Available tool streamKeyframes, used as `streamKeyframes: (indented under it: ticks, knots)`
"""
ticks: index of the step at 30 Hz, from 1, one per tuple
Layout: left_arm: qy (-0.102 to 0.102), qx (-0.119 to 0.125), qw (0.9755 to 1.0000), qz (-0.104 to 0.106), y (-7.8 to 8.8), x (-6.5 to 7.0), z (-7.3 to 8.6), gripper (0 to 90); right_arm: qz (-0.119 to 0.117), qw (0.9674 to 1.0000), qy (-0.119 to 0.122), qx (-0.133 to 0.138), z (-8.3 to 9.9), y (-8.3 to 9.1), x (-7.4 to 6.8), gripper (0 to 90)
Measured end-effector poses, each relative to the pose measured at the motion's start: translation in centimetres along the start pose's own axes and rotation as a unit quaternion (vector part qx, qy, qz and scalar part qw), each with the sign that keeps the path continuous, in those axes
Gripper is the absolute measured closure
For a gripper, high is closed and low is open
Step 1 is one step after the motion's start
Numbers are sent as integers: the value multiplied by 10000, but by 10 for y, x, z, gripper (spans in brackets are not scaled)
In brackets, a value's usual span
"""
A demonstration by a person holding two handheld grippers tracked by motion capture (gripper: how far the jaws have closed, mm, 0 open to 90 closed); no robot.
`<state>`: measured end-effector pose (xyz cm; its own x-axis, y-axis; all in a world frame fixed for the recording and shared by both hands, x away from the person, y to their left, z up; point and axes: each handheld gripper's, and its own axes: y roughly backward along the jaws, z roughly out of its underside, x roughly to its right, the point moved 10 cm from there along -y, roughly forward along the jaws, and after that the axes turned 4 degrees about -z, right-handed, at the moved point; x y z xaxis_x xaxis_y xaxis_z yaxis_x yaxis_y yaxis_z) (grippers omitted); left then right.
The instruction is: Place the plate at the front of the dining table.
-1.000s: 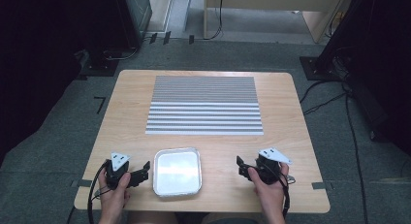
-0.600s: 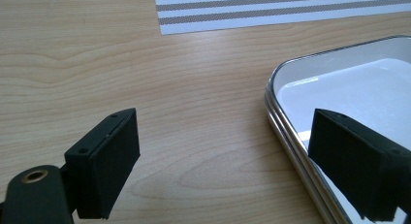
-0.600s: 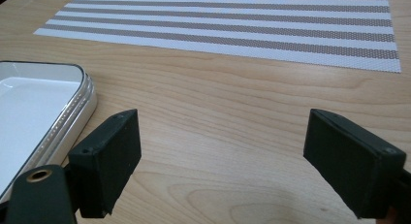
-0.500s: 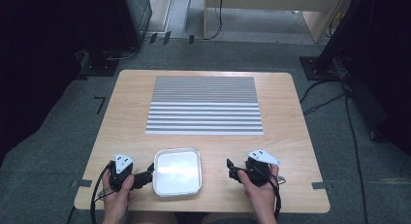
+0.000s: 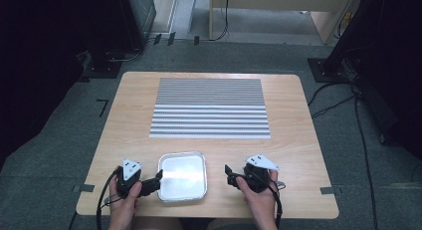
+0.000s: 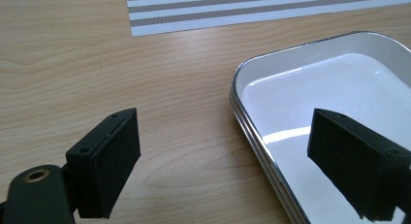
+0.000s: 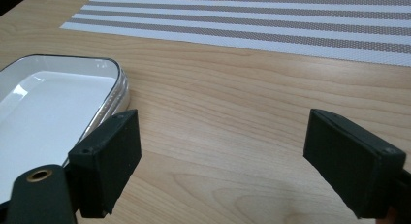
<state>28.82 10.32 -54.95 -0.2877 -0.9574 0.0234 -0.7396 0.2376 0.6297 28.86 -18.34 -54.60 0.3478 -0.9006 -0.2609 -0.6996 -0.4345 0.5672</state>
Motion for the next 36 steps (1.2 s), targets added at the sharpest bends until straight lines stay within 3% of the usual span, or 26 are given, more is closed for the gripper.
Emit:
streamKeyframes:
  ticks: [16,21,26,27,28,29,32,36]
  knots:
    - [159,40,9991,384,2,14,-1,125,-195,9998,-103,2,4,-12,-25,155]
    - [123,-99,9986,507,0,20,2,162,-210,9997,-138,53,5,-16,-33,218]
    - [134,-57,9983,558,1,23,2,324,-350,9992,-140,125,5,-18,-40,323]
    - [157,-48,9980,618,1,24,2,356,-570,9981,-197,125,5,-18,-46,396]
    - [182,-43,9976,671,1,25,2,356,-570,9981,-197,125,5,-18,-46,396]
    - [210,-56,9968,770,2,26,2,413,-723,9970,-223,134,6,-19,-50,455]
    - [235,-79,9961,847,2,27,3,467,-784,9964,-265,193,7,-19,-52,500]
    - [185,-126,9962,845,1,26,5,632,-863,9953,-336,268,7,-21,-52,544]
